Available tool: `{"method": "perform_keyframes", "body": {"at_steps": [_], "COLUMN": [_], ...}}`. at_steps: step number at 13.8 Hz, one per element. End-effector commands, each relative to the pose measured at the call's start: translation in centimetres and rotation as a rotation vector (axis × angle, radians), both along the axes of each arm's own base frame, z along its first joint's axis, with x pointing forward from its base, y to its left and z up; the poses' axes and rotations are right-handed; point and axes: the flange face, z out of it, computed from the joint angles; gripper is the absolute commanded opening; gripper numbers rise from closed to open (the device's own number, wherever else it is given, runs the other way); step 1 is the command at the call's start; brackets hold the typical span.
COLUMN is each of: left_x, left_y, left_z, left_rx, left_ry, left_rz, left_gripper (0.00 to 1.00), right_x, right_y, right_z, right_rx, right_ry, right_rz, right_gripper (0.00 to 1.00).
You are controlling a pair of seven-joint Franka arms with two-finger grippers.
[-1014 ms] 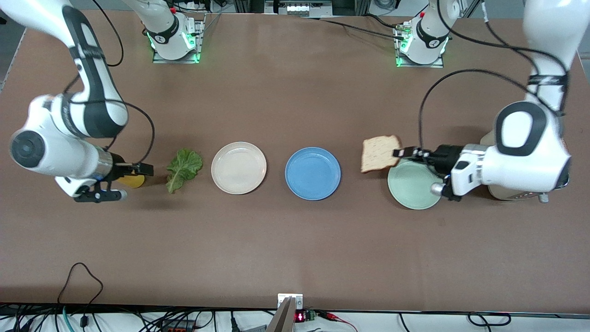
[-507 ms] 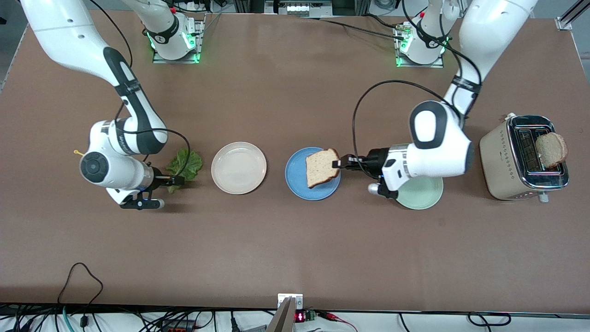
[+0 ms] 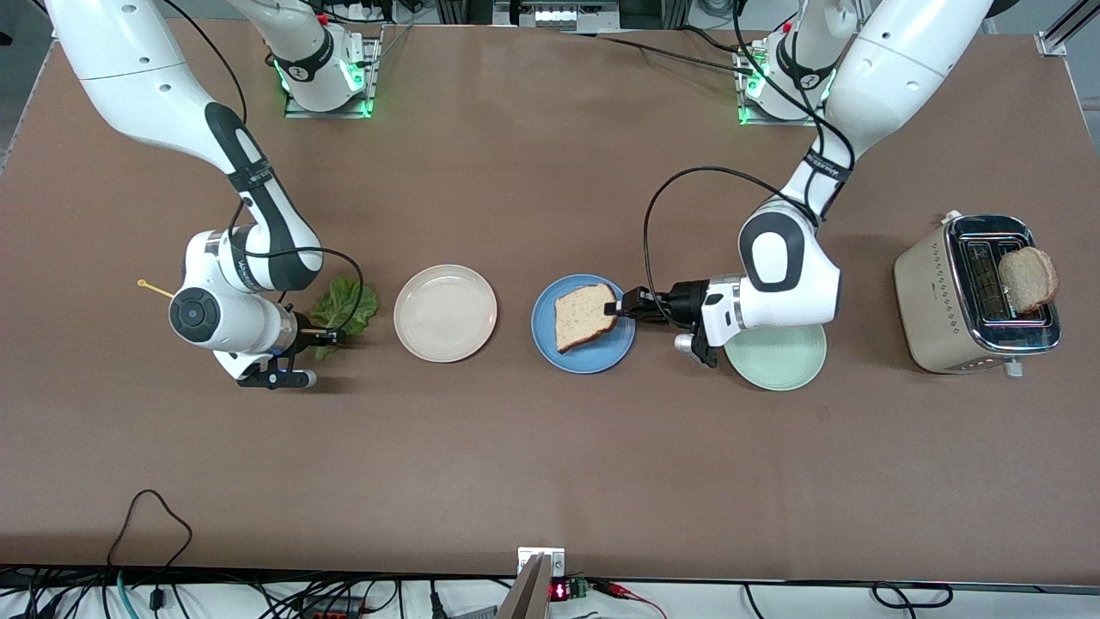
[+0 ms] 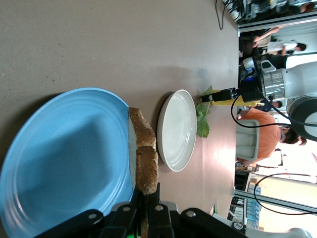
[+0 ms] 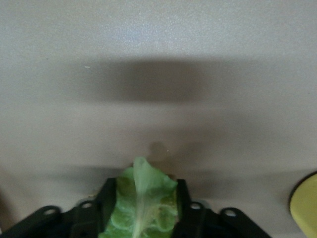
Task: Make sandwich in blue plate with both arms
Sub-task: 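Lower the toast onto the blue plate while the right gripper carries lettuce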
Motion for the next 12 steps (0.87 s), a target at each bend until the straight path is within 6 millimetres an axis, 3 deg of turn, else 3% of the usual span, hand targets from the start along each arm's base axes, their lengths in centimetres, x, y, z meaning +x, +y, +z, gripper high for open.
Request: {"method": "perform_keyframes", "body": {"at_steps": [1,3,5,11,12], "left_x": [-0.9,-1.2,-1.4,-1.5,-1.4], "left_y": [-1.3,-1.3,-1.5,-1.6,-1.4], "left_z": [-1.6,-3.2,-3.6,-3.7,-3.7], "left_rx": [-0.032,-0.028,-0.037,-0.034,-0.034], "left_ry": [-0.028,-0.041,-0.048,-0.051,-0.047], "left_rz": [0.026,0.011,0.012,0.005,0.01], "left_gripper": [0.0,0.0,0.0,0.0,0.16], "right_x": [-0.3,-0.3,-0.1,0.6,0.3], "right_y": [-0.1,0.0,0.5,5.5,7.4], "right_z": [0.8,1.4,3.3,10.7,12.4], "right_rx": [-0.003,0.003,0.023,0.08,0.086], "right_ry": [0.003,0.015,0.014,0.094,0.074], "right_rz": [0.009,0.07,0.202,0.594,0.653], "right_gripper": [0.1,0.01,0.0,0.0,0.0]}}
